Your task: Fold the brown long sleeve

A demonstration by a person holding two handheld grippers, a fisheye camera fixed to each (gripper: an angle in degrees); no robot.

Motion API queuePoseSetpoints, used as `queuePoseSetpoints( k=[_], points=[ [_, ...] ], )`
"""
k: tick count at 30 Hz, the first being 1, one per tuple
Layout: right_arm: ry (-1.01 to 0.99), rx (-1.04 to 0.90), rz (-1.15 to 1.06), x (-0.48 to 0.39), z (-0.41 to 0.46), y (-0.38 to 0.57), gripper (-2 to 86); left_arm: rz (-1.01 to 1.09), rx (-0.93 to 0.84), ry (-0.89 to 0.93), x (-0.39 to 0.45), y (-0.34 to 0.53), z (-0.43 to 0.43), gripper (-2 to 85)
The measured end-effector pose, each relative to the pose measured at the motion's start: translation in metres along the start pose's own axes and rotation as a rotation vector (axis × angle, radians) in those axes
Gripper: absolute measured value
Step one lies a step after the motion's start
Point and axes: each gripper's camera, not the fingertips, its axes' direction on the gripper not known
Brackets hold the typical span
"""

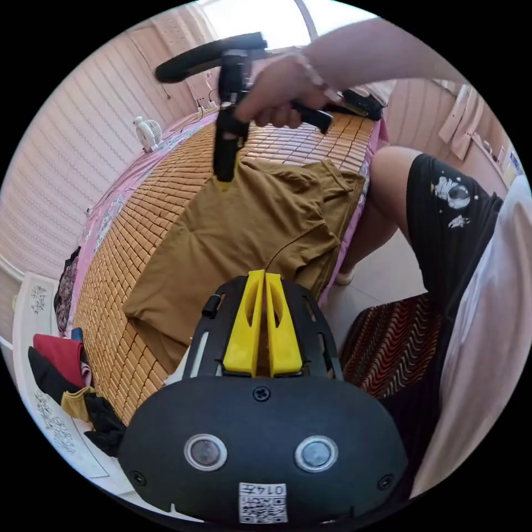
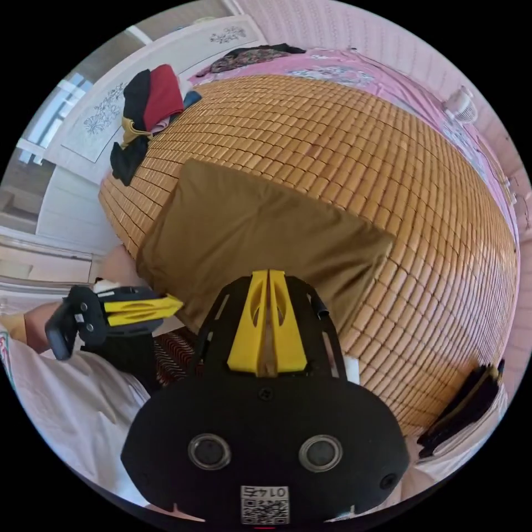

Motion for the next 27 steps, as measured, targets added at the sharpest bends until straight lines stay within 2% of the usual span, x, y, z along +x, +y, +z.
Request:
queuePoseSetpoints(
  k=[4,8,11,13,16,18,24,27],
  points=[
    [0.065,-0.008,0.198,0.051,-0.006,0.13,6.7,-0.093,0.101,0.073,-0.003,0.005,-0.017,1.1],
    [0.005,-0.056,0.37,0.091,0.01,0.21,11.8,-0.207,0.146,0.233,-0.008,-0.003,-0.016,9.8],
    [-0.069,-0.026,0.424,0.11,0.019,0.241,9.0,-0.214,0.182,0.304,-0.01,-0.013,-0.014,14.7],
    [-0.067,-0.017,0.434,0.12,0.02,0.254,3.1,-0.199,0.204,0.313,-0.011,-0.021,-0.014,17.3],
    [-0.179,-0.013,0.408,0.134,0.018,0.273,1.4,-0.151,0.191,0.328,-0.011,-0.041,-0.009,21.3],
    [-0.17,0.032,0.382,0.136,0.007,0.285,0.9,-0.1,0.177,0.338,-0.009,-0.057,-0.003,22.7],
    [-0.356,0.254,0.395,0.153,-0.031,0.329,0.4,-0.025,0.168,0.317,-0.006,-0.094,0.012,23.7],
    [-0.481,0.33,0.442,0.168,-0.029,0.345,0.5,-0.074,0.136,0.348,-0.014,-0.109,0.028,22.1]
  ],
)
